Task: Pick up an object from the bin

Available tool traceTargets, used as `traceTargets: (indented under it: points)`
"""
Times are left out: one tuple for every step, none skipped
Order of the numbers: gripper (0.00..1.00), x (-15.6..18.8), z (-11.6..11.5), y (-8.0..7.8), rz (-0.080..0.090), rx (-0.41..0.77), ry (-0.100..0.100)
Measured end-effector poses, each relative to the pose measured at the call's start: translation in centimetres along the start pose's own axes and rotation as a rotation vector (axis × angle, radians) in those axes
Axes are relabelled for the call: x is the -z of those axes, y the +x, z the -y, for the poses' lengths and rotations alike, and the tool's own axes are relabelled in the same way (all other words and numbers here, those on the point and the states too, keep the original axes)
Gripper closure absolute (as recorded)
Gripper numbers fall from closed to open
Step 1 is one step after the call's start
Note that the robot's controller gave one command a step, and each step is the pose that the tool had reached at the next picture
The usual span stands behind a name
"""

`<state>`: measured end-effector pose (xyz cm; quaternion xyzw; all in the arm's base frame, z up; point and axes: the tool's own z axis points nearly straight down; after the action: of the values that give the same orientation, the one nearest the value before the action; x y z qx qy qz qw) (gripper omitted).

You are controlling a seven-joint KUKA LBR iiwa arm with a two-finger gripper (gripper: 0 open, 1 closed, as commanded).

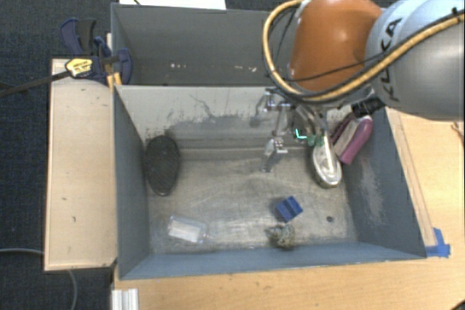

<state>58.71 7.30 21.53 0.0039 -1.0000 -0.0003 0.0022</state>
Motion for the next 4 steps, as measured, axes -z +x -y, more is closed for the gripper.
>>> traceTargets:
  points:
    - [0.00,-7.5,1.3,5.1,-0.005,-0.040,0.001]
    - [0.00,-14.3,1.6,2.9,0.013,0.230,0.000]
    - [0.00,-12.4,8.6,8.9,0.011,0.319,0.005]
    - [1.00,-12.7,8.2,9.0,0.007,0.320,0.001]
